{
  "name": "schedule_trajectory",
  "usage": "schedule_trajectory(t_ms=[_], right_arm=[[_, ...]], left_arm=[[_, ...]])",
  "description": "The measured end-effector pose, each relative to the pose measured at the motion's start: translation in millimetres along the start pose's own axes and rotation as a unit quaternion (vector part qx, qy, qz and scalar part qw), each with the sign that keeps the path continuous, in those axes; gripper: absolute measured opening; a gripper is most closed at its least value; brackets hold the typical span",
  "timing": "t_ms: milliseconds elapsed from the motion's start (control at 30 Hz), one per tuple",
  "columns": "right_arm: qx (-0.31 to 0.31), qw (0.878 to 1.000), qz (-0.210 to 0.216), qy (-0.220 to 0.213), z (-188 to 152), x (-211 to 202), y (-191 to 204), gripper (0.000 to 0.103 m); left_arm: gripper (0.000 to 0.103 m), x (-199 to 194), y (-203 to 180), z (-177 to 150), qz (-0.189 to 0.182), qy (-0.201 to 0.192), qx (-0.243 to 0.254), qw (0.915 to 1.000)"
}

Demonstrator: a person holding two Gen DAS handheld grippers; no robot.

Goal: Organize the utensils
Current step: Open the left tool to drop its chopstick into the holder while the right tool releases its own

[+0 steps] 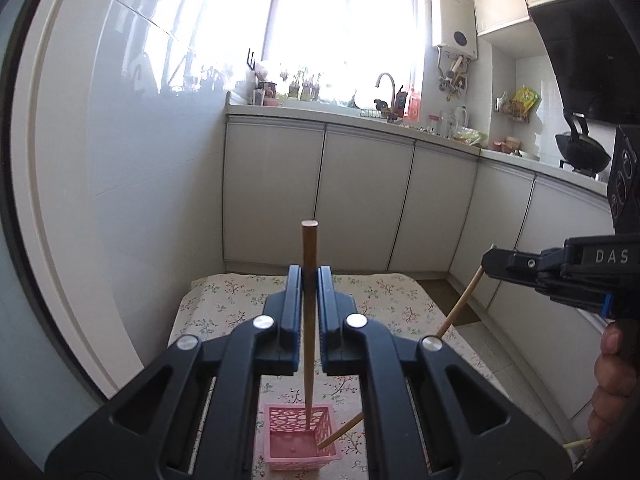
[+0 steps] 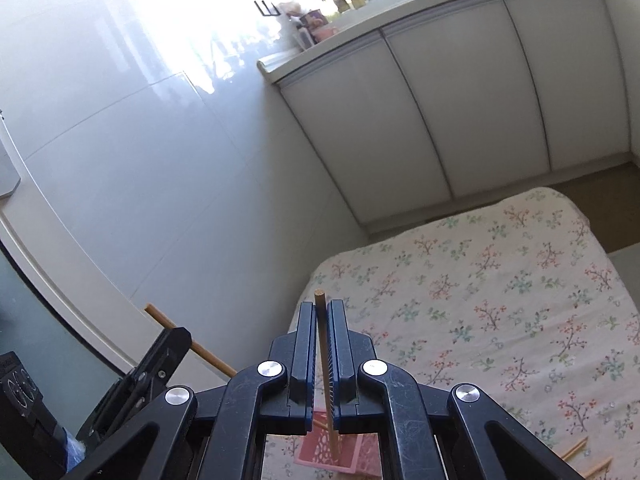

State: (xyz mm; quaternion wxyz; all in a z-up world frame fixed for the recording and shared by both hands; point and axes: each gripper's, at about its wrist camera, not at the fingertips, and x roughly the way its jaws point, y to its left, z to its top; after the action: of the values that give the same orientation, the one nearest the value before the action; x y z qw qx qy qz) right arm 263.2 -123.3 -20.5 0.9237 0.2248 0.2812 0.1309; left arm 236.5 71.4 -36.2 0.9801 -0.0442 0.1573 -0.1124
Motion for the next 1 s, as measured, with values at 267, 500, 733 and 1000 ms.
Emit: schedule_trajectory(t_ms=[267,500,733,1000], right_arm=[[0.007,0.999,-0.004,0.036,-21,41,-18,0.004],[0.016,0.999,0.003,0.048,-27,53,-31,0.012],[0.009,0.999,-0.007,0.034,-20,28,-33,0.048],[-0.006,0.997,-0.053,0.053,-32,-11,-53,0.072]], left_arm=[[0.008,36,-13,-30,0.006,0.072,0.06,0.9956],[0.035,39,-17,-33,0.007,0.092,0.062,0.9938],[0.063,25,-25,-28,0.017,0.109,0.052,0.9925],[0.088,-2,-48,-33,0.014,0.141,0.044,0.9889]])
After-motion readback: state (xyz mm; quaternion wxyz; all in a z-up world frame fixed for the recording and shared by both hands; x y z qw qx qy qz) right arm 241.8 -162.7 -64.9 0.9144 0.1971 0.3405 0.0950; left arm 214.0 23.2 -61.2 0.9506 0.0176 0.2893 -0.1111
